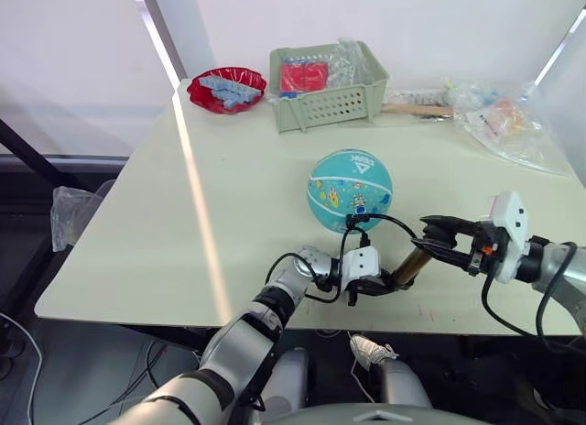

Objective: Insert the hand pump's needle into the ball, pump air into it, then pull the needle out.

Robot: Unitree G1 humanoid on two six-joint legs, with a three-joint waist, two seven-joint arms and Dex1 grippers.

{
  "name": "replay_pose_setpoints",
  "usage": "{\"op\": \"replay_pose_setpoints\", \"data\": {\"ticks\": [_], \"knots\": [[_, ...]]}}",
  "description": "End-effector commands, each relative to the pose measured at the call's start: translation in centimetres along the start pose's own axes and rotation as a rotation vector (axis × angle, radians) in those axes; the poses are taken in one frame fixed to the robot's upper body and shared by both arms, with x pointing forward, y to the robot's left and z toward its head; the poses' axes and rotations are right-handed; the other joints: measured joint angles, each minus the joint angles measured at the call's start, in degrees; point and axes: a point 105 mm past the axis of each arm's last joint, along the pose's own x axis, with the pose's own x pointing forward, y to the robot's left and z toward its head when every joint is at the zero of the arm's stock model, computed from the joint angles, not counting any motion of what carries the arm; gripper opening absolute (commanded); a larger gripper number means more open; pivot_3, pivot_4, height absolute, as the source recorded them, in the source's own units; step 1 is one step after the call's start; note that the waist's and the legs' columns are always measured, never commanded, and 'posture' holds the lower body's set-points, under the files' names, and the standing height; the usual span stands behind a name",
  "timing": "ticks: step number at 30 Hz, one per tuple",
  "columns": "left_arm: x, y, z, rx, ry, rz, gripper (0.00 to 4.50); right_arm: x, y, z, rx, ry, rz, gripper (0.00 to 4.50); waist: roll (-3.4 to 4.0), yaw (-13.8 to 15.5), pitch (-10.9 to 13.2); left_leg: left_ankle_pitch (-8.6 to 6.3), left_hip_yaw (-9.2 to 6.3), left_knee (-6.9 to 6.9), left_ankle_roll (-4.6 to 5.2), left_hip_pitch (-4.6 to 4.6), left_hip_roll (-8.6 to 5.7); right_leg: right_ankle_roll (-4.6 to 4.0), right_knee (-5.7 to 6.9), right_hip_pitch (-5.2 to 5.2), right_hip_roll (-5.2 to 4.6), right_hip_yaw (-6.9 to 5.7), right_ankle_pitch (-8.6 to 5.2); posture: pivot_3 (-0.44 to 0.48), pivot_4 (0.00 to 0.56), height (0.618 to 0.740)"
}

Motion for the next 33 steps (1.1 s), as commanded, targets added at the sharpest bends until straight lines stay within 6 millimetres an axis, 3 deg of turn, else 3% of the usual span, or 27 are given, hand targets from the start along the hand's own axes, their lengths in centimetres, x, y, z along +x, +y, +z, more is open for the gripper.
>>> {"op": "replay_pose_setpoints", "data": {"ticks": [1,14,22,27,33], "knots": [[-0.7,-2.3,-4.5,-0.130,0.153,-0.047,1.01,-0.9,0.2,3.5,-0.039,-0.088,0.033,1.64,0.09,0.0,0.1,0.00,0.00,0.00,0.00,-0.01,-0.02,0.00,0.00,-0.01,-0.02,0.00,0.00,0.000,0.150,0.737],[-0.7,-2.5,-4.5,-0.129,0.153,-0.067,1.01,-4.3,-1.1,10.9,-0.117,-0.179,0.009,1.64,0.19,-0.1,0.3,-0.09,0.35,0.00,0.17,-0.02,-0.13,0.13,-0.01,-0.12,-0.18,0.38,0.04,0.000,0.150,0.737],[-0.7,-2.6,-4.5,-0.131,0.152,-0.069,1.01,-5.7,-1.2,13.4,-0.140,-0.202,-0.003,1.64,0.13,-0.1,0.3,-0.30,1.33,0.00,0.52,-0.03,-0.13,0.52,-0.04,-0.54,-0.27,1.42,0.26,0.000,0.150,0.737],[-0.7,-2.6,-4.6,-0.132,0.152,-0.068,1.01,-5.7,-1.2,13.2,-0.127,-0.189,-0.007,1.64,0.06,-0.1,0.4,-0.39,1.89,0.01,0.67,-0.03,-0.11,0.73,-0.05,-0.79,-0.42,2.06,0.41,0.000,0.150,0.737],[-0.7,-2.7,-4.6,-0.134,0.152,-0.067,1.01,-4.9,-1.0,10.5,-0.097,-0.101,0.001,1.64,-0.12,0.0,0.2,-0.50,2.36,0.02,0.85,0.01,-0.08,0.95,-0.04,-1.01,-0.63,2.37,0.59,0.000,0.150,0.737]]}}
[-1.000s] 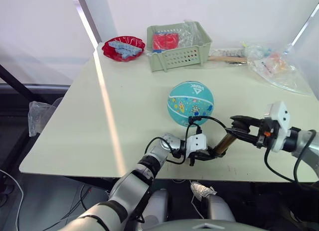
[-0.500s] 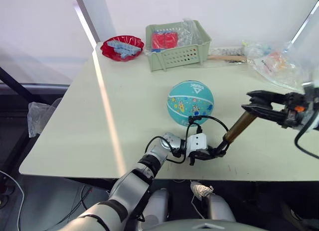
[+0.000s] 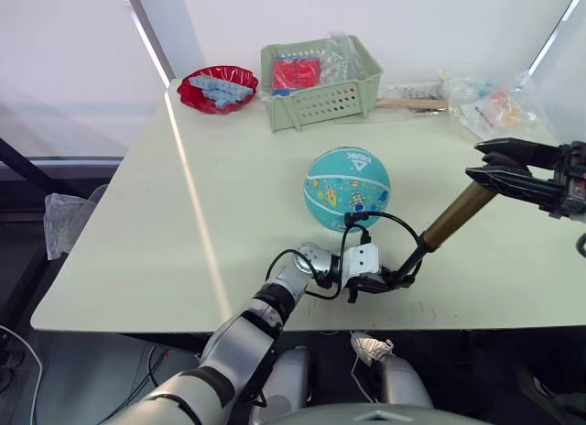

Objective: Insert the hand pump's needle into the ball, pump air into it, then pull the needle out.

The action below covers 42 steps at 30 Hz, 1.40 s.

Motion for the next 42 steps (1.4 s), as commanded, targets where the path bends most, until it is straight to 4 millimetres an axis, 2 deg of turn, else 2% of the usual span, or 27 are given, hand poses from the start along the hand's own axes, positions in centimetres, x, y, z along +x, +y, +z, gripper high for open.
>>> {"op": "replay_pose_setpoints", "data": {"ticks": [1,3,7,14,23,25,29,38,42], "knots": [[-0.5,-2.8,-4.7,-0.134,0.158,-0.061,1.01,0.0,0.4,-0.4,-0.035,0.019,0.004,1.64,-0.10,0.0,-0.1,-0.05,0.14,0.03,0.09,0.04,0.02,0.03,-0.02,-0.01,-0.39,-0.35,0.12,0.000,0.150,0.737],[-0.5,-2.8,-4.8,-0.133,0.158,-0.060,1.01,0.4,0.7,-1.9,-0.017,0.043,0.011,1.64,-0.15,-0.1,-0.1,-0.14,0.34,0.15,0.21,0.08,0.07,0.06,-0.02,0.00,-0.93,-1.17,0.22,0.000,0.150,0.737],[-0.5,-2.8,-4.8,-0.133,0.159,-0.057,1.01,1.1,0.9,-5.9,0.028,0.104,0.007,1.64,-0.61,-0.2,-0.4,-0.23,0.19,0.38,0.29,0.04,0.17,0.06,-0.07,0.08,-0.91,-1.46,0.23,0.000,0.150,0.737],[-0.7,-2.8,-4.9,-0.135,0.162,-0.056,1.01,2.0,2.0,-10.4,0.059,0.159,0.031,1.64,-0.62,-0.2,-0.5,-0.23,-0.12,0.40,0.28,0.04,0.17,0.03,-0.13,0.25,-0.87,-1.82,0.22,0.000,0.150,0.737],[-0.7,-2.8,-4.9,-0.134,0.160,-0.055,1.01,2.9,3.2,-14.1,0.086,0.176,0.041,1.64,-0.63,-0.2,-0.5,-0.23,-0.49,0.42,0.28,0.04,0.14,0.00,-0.25,0.46,-0.76,-2.24,0.20,0.000,0.150,0.737],[-0.7,-2.8,-4.9,-0.134,0.160,-0.056,1.01,2.9,3.2,-14.3,0.083,0.174,0.037,1.64,-0.61,-0.2,-0.5,-0.23,-0.50,0.42,0.27,0.04,0.13,0.00,-0.25,0.46,-0.66,-2.26,0.20,0.000,0.150,0.737],[-0.8,-2.8,-4.9,-0.135,0.160,-0.056,1.01,2.5,2.6,-13.0,0.074,0.143,0.017,1.64,-0.61,-0.2,-0.5,-0.22,-0.55,0.42,0.27,0.04,0.12,0.00,-0.26,0.48,-0.63,-2.31,0.20,0.000,0.150,0.737],[-0.7,-2.8,-4.8,-0.134,0.158,-0.060,1.01,0.8,0.7,-6.1,0.039,0.007,-0.018,1.64,-0.22,0.0,-0.1,-0.23,-0.62,0.43,0.27,-0.08,0.07,0.00,-0.35,0.47,-0.71,-2.41,0.20,0.000,0.150,0.737],[-0.7,-2.8,-4.8,-0.134,0.157,-0.061,1.01,0.1,0.2,-4.7,0.034,-0.008,-0.025,1.64,-0.19,0.0,-0.1,-0.23,-0.67,0.43,0.27,-0.12,0.07,0.00,-0.37,0.47,-0.74,-2.47,0.20,0.000,0.150,0.737]]}}
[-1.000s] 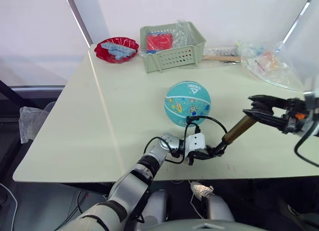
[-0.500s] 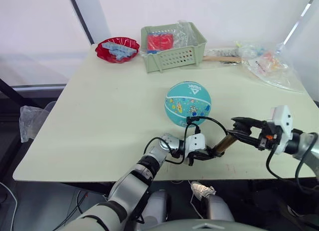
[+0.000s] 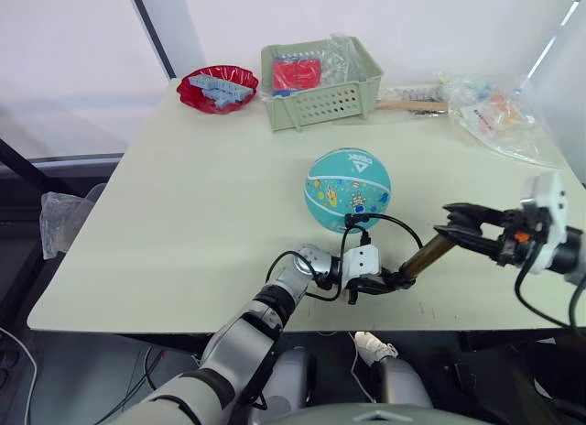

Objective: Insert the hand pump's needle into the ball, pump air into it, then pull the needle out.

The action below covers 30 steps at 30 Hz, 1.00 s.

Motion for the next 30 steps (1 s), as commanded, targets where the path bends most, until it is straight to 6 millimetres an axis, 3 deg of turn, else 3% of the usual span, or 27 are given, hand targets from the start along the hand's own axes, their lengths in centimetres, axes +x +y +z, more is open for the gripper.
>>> {"op": "replay_pose_setpoints", "data": {"ticks": [1,7,16,21,25,30], "knots": [[-0.8,-2.6,-4.8,-0.131,0.162,-0.058,1.01,-1.3,-0.1,3.6,-0.068,-0.078,-0.003,1.64,0.02,0.0,0.0,0.00,0.00,0.00,0.00,0.00,0.00,0.00,0.00,0.00,-0.01,0.00,0.00,0.000,0.150,0.737],[-0.7,-2.6,-4.6,-0.128,0.161,-0.061,1.01,-2.9,-0.4,7.8,-0.118,-0.121,0.001,1.64,0.23,0.0,0.2,0.00,0.00,0.04,0.00,-0.01,-0.05,0.01,0.00,0.00,-0.05,0.00,0.00,0.000,0.150,0.737],[-0.6,-2.6,-4.6,-0.133,0.158,-0.060,1.01,-3.4,0.0,10.0,-0.135,-0.123,0.017,1.64,0.26,-0.1,0.2,0.00,-0.03,0.04,0.00,-0.03,-0.05,0.00,0.00,0.00,-0.19,-0.02,0.00,0.000,0.150,0.737],[-0.5,-2.6,-4.6,-0.133,0.157,-0.059,1.01,-2.7,0.2,8.4,-0.116,-0.056,0.032,1.64,0.27,-0.1,0.2,0.00,-0.03,0.04,0.00,-0.03,-0.04,0.00,0.00,0.00,-0.18,-0.01,0.00,0.000,0.150,0.737],[-0.5,-2.7,-4.6,-0.132,0.155,-0.058,1.01,-1.4,0.5,4.9,-0.093,0.043,0.058,1.64,0.25,-0.1,0.2,0.00,-0.04,0.04,0.00,0.01,-0.04,0.00,0.01,0.02,-0.17,-0.01,0.00,0.000,0.150,0.737],[-0.5,-2.6,-4.6,-0.132,0.153,-0.054,1.01,-0.2,0.7,2.0,-0.081,0.065,0.058,1.63,-0.01,-0.2,0.0,0.00,-0.04,0.06,0.00,0.10,-0.03,0.01,0.01,0.12,-0.09,-0.02,0.00,0.000,0.150,0.737]]}}
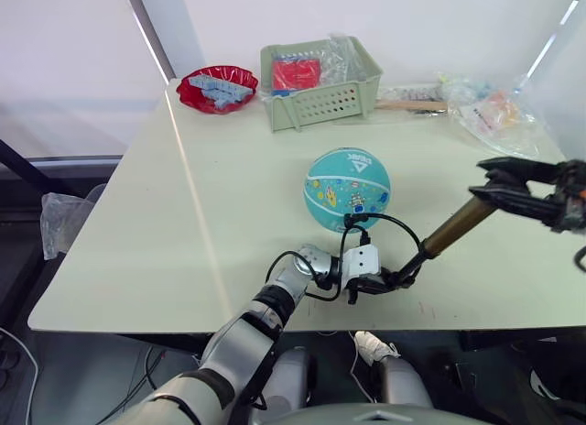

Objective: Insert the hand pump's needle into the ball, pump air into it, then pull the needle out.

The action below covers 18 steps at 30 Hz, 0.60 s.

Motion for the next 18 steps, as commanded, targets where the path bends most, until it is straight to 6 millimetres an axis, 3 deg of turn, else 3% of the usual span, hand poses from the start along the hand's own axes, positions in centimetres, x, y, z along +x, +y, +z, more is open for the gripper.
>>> {"op": "replay_pose_setpoints", "data": {"ticks": [1,14,18], "knots": [[-0.4,-2.7,-4.5,-0.131,0.152,-0.062,1.01,1.2,0.9,-3.0,0.032,0.068,0.028,1.63,-0.09,0.0,-0.1,0.00,-0.01,0.00,0.00,0.01,0.00,0.00,0.00,0.01,0.01,0.00,0.00,0.000,0.150,0.737],[-0.4,-2.7,-4.5,-0.130,0.151,-0.061,1.01,4.0,3.2,-9.3,0.033,0.137,0.061,1.63,-0.15,0.0,-0.2,0.00,-0.04,0.01,0.00,0.03,0.00,0.00,0.00,0.03,0.15,-0.05,0.00,0.000,0.150,0.737],[-0.4,-2.7,-4.5,-0.129,0.150,-0.062,1.01,4.2,3.6,-9.3,0.023,0.133,0.078,1.63,-0.12,0.0,-0.2,0.00,-0.05,0.01,0.00,0.02,0.00,0.00,0.00,0.03,0.17,-0.07,-0.01,0.000,0.150,0.737]]}}
